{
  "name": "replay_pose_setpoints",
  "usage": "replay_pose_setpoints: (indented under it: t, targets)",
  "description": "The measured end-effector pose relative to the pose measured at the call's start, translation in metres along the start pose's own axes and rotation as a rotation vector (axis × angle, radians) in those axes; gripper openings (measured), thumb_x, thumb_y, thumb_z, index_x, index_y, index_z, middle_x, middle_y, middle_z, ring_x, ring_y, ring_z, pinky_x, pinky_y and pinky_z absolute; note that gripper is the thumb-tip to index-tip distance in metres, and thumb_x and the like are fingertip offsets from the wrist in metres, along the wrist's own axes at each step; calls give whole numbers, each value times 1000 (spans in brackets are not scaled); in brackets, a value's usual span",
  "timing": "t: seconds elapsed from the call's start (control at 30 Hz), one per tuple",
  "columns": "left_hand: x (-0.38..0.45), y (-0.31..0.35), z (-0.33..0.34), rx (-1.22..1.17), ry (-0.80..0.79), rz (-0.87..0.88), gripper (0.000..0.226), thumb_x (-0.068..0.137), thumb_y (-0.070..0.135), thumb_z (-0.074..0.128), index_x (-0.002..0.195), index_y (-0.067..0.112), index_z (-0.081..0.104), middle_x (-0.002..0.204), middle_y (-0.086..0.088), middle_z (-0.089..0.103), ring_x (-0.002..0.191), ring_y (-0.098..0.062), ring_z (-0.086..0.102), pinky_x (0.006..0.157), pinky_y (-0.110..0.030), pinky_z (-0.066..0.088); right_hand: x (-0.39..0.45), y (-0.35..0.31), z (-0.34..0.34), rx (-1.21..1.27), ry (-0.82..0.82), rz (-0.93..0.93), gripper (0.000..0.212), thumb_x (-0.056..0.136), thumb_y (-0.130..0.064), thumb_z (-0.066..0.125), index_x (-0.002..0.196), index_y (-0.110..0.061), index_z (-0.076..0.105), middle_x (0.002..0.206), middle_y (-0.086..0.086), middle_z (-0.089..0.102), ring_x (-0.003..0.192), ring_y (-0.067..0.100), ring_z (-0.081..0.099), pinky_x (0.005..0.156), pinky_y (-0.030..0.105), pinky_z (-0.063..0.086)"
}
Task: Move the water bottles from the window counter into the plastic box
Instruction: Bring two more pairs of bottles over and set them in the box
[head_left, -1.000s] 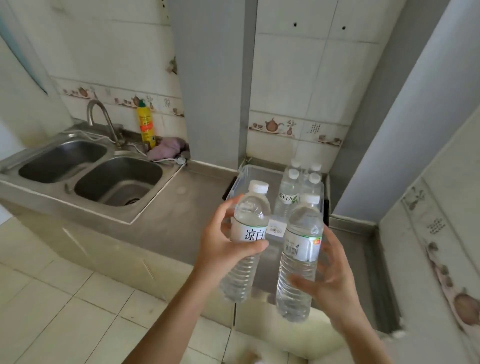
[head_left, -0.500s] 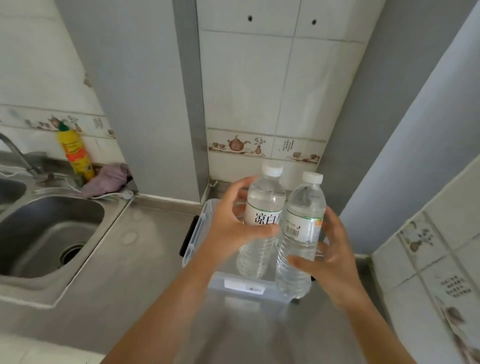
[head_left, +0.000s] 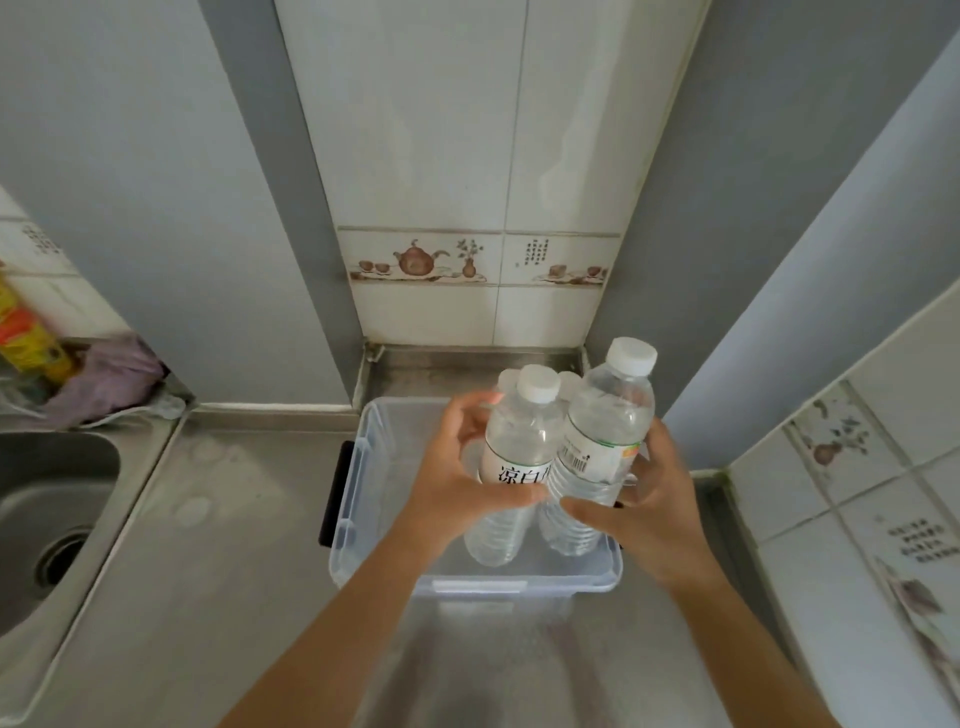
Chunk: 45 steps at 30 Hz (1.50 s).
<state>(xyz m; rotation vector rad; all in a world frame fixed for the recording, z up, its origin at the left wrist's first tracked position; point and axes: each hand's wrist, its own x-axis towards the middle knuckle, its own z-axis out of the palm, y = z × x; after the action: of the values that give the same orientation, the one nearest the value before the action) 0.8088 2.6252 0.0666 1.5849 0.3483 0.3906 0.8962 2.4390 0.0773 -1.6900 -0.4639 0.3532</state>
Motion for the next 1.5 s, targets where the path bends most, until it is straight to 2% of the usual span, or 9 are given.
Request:
replay_pose_setpoints:
  t: [0.13, 0.23, 0.3, 0.47, 0.67, 0.8, 0.97, 1.23, 1.5]
  targets:
    - [-16, -21, -1, 94, -24, -52, 80, 45, 19, 94, 106, 53, 54, 109, 24, 63, 105, -2, 61, 93, -24, 50, -11, 11, 4, 1, 39, 27, 95, 55, 8, 87, 133, -26, 44, 125, -9, 61, 114, 10, 61, 90, 41, 56]
    - [-26, -32, 1, 137, -60, -54, 80, 55, 5, 94, 113, 40, 51, 110, 36, 59, 108, 8, 56, 91, -11, 46, -14, 18, 5, 26, 63, 44, 97, 53, 5, 89, 133, -25, 44, 125, -7, 61, 114, 14, 61, 92, 46, 54]
    - [-30, -41, 2, 141, -47, -60, 80, 56, 2, 92, 114, 35, 49, 110, 39, 57, 109, 11, 53, 90, -10, 46, -15, 21, 6, 35, 73, 44, 98, 51, 3, 90, 132, -26, 43, 126, -4, 60, 114, 16, 61, 93, 47, 53]
    - [-39, -57, 4, 248, -56, -16, 76, 58, 13, 92, 111, 47, 49, 115, 29, 58, 114, -4, 55, 95, -15, 46, -21, 29, 8, -9, 56, 21, 92, 55, 8, 88, 123, -35, 44, 120, -12, 59, 113, 7, 59, 89, 27, 53]
    - [-42, -63, 7, 441, -61, 8, 74, 57, 29, 88, 113, 48, 44, 113, 13, 59, 109, -8, 57, 94, -32, 51, -24, 43, 9, -77, 44, 30, 90, 52, 10, 87, 123, -22, 43, 111, -7, 58, 100, 0, 61, 78, 15, 51]
    - [-41, -64, 6, 508, -46, 16, 73, 57, 32, 87, 112, 47, 43, 113, 18, 57, 106, -3, 58, 90, -24, 51, -22, 47, 11, -99, 28, 46, 84, 53, 12, 85, 119, -19, 42, 106, -3, 57, 94, -5, 60, 74, 11, 50]
    - [-41, -67, -2, 512, -17, 45, 79, 56, 38, 91, 120, 31, 45, 120, 13, 52, 105, 7, 56, 83, -8, 47, -21, 50, 12, -180, -38, 37, 82, 52, 8, 88, 118, -13, 45, 105, -5, 57, 95, -13, 57, 73, 4, 46]
    - [-41, -65, -6, 474, -32, -26, 79, 57, 42, 89, 121, 37, 44, 120, 19, 53, 105, 7, 56, 87, -21, 51, -20, 61, 6, -302, -111, 106, 70, 52, -9, 91, 105, -35, 53, 102, -15, 63, 96, -4, 59, 73, 9, 48]
    - [-38, -59, -3, 365, 29, -46, 74, 49, 56, 87, 109, 45, 47, 113, 23, 56, 106, 5, 55, 82, -15, 45, -15, 43, 2, -443, -240, 85, 54, 57, -24, 89, 94, -40, 52, 97, -16, 60, 90, 3, 61, 76, 14, 46]
